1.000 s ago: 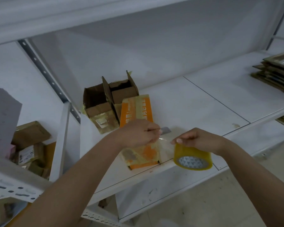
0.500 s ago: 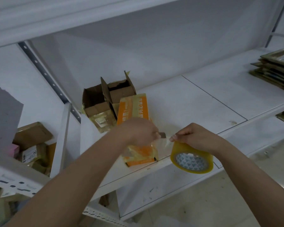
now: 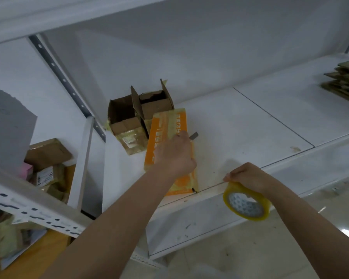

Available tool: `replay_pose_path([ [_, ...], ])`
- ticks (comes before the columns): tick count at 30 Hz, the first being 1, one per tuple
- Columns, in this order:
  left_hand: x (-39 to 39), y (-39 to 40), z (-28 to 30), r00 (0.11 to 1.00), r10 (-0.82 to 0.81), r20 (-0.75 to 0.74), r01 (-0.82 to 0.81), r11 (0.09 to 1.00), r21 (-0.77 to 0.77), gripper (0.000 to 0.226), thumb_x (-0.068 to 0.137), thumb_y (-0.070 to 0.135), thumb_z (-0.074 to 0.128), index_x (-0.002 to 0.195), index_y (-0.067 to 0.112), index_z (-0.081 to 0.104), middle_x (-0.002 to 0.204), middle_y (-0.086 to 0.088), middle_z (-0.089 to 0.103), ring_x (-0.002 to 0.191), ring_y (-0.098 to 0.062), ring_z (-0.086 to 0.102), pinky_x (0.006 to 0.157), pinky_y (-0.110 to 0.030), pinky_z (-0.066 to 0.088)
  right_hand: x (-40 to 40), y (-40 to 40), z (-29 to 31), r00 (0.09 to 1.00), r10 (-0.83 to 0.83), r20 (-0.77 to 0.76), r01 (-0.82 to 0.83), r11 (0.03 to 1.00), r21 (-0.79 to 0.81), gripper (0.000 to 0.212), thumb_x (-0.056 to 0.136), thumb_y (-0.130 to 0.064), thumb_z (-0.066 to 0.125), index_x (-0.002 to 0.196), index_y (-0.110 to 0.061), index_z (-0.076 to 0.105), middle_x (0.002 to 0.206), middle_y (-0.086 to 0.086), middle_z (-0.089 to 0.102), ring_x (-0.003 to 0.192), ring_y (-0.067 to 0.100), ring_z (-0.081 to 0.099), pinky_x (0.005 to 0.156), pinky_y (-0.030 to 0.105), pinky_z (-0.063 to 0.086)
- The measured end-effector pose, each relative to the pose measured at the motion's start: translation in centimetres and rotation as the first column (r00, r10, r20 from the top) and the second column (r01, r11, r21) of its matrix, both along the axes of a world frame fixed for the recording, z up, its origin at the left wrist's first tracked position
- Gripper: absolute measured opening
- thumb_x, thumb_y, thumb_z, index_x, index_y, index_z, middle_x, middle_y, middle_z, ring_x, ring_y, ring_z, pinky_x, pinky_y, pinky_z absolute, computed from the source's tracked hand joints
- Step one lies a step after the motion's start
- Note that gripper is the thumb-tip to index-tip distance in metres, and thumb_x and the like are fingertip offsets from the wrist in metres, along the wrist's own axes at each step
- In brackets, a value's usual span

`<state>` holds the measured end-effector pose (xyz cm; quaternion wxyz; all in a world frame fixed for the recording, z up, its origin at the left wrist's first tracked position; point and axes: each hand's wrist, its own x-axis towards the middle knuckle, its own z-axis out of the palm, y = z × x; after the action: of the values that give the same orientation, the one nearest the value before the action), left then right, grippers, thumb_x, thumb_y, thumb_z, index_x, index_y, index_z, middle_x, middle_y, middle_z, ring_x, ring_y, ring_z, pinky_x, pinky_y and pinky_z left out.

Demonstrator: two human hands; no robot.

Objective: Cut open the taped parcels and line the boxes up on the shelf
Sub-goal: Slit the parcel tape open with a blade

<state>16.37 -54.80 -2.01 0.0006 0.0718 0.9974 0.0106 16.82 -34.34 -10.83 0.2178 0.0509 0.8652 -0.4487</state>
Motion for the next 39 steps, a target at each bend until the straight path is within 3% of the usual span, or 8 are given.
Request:
replay_pose_path([
  [4,-0.2,0.6,0.1,0.999,0.011,0.048,-0.006,0.995,-0.1,0.068,0.079,0.037,0.07,0.13,0.009,0.036,0.099,-0.001,0.047,0.077,-0.02,0.052,0.047,-0.027,0.031,-1.0,0.4,1.2,0.99,-0.098,-0.103,0.088,0.991,-0.098,0.018,0.087,-0.037,0.069,0.074,-0.032,0.08,0.08,-0.004,0.074,0.071,0.013,0.067,0.054,0.025,0.046],
  [9,-2.1,-0.1,1.2,0.976,0.186,-0.111,-0.188,0.982,-0.009,0.082,0.078,0.075,0.053,0.135,0.017,0.043,0.13,-0.007,0.047,0.097,-0.026,0.06,0.047,-0.026,0.022,-1.5,0.1,2.3,0.982,-0.104,-0.159,0.084,0.988,-0.126,0.021,0.091,-0.036,0.065,0.074,-0.036,0.077,0.093,-0.003,0.074,0.089,0.019,0.068,0.085,0.039,0.054],
  [14,-2.1,-0.9,0.3,0.993,0.1,0.064,-0.099,0.995,-0.026,0.062,0.085,0.051,0.061,0.137,0.021,0.045,0.134,-0.001,0.05,0.111,-0.024,0.056,0.065,-0.03,0.038,-2.0,0.2,3.2,0.892,-0.31,-0.328,0.254,0.946,-0.203,0.016,0.089,-0.047,0.064,0.08,-0.041,0.076,0.096,-0.005,0.072,0.094,0.021,0.066,0.094,0.046,0.052],
  [19,-1.1,-3.6,1.3,0.991,-0.078,0.108,0.068,0.993,0.095,0.092,0.073,0.049,0.078,0.149,0.039,0.026,0.145,0.009,0.047,0.124,-0.018,0.051,0.088,-0.033,0.046,-3.0,1.9,4.4,0.775,-0.46,-0.433,0.415,0.888,-0.199,0.023,0.089,-0.054,0.057,0.096,-0.042,0.075,0.101,-0.009,0.071,0.101,0.022,0.064,0.094,0.043,0.05],
  [24,-1.0,-2.2,0.7,0.991,-0.132,0.02,0.132,0.991,0.026,0.069,0.088,0.035,0.068,0.148,0.038,0.033,0.147,0.009,0.045,0.126,-0.023,0.051,0.088,-0.038,0.049,-3.6,2.0,5.2,0.773,-0.458,-0.439,0.411,0.889,-0.203,0.026,0.088,-0.055,0.056,0.097,-0.039,0.075,0.108,-0.005,0.072,0.106,0.024,0.063,0.097,0.046,0.049],
  [28,-0.3,-3.6,2.0,0.971,-0.199,0.13,0.185,0.976,0.111,0.067,0.087,0.036,0.067,0.145,0.042,0.036,0.143,0.013,0.049,0.126,-0.016,0.05,0.094,-0.034,0.046,-3.6,2.4,5.2,0.767,-0.457,-0.449,0.417,0.888,-0.193,0.03,0.087,-0.055,0.056,0.098,-0.036,0.076,0.102,-0.001,0.071,0.102,0.026,0.063,0.095,0.047,0.05],
  [33,-0.2,2.8,1.5,0.999,-0.012,-0.046,0.02,0.987,0.161,0.082,0.077,0.083,0.045,0.132,0.022,0.05,0.131,-0.002,0.056,0.115,-0.027,0.058,0.071,-0.035,0.042,-3.9,1.3,5.3,0.78,-0.448,-0.438,0.395,0.894,-0.212,0.027,0.089,-0.053,0.057,0.094,-0.034,0.076,0.099,-0.002,0.072,0.101,0.025,0.065,0.094,0.046,0.05],
  [39,0.4,4.6,0.1,0.995,-0.092,0.05,0.09,0.995,0.041,0.063,0.085,0.055,0.055,0.137,0.02,0.049,0.15,-0.01,0.037,0.114,-0.029,0.056,0.062,-0.031,0.042,-3.5,1.3,6.0,0.764,-0.454,-0.458,0.398,0.891,-0.22,0.022,0.087,-0.056,0.057,0.075,-0.046,0.072,0.094,-0.005,0.071,0.097,0.022,0.063,0.091,0.043,0.05],
])
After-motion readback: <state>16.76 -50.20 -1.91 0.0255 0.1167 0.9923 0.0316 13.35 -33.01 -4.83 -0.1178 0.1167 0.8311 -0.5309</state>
